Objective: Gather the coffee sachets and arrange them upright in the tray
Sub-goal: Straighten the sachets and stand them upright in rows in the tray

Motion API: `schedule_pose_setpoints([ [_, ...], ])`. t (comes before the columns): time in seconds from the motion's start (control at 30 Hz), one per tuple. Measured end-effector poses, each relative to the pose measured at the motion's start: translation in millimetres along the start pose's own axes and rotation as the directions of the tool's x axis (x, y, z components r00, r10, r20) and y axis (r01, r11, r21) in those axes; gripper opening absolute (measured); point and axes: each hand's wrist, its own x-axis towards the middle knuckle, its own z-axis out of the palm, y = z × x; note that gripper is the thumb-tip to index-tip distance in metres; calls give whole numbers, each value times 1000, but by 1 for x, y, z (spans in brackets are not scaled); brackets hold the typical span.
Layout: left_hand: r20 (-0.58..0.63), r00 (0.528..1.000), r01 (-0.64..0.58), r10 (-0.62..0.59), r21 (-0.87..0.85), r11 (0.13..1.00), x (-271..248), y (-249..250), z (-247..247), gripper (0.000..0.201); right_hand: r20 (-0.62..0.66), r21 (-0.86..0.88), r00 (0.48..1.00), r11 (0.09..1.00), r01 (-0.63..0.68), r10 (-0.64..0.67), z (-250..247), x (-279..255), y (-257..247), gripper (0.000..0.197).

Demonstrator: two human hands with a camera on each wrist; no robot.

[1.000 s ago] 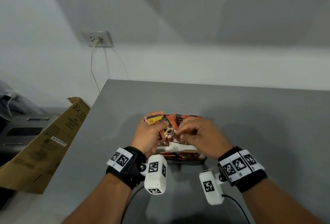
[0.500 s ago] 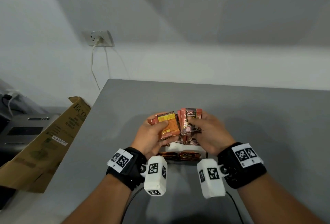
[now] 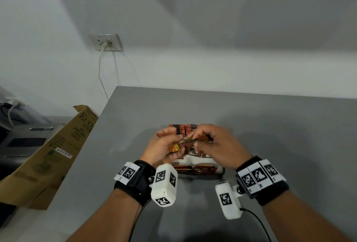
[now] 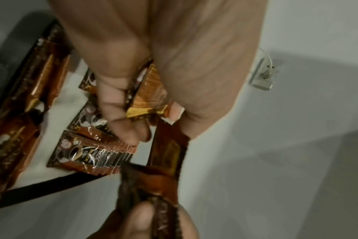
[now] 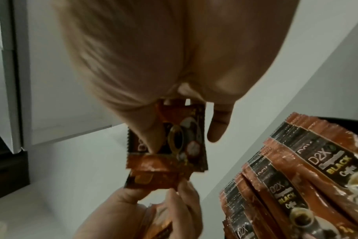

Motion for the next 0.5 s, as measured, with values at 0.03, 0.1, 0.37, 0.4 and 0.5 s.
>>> schedule_pose_setpoints([
  [0.03, -37, 997, -71, 72, 20, 997, 1, 1, -1, 33, 12, 31, 1000, 999, -25, 25, 1, -2, 2, 18],
  [0.1, -80, 977, -195, 200, 69, 978, 2, 4, -2, 45, -57, 202, 993, 975, -87, 100, 2, -1, 7, 24],
  [0.37, 43, 949, -315, 313, 218, 924, -6, -2, 13, 44, 5, 498, 914, 792, -354, 405, 18, 18, 15, 27],
  [0.4, 42, 958, -286, 283, 167, 944, -9, 0, 15, 37, -18, 515, 910, 784, -347, 415, 20, 18, 16, 29],
  [0.5, 44, 986, -159, 158, 11, 987, -12, 5, 10, 35, -120, 660, 871, 694, -288, 477, 17, 18, 17, 25],
])
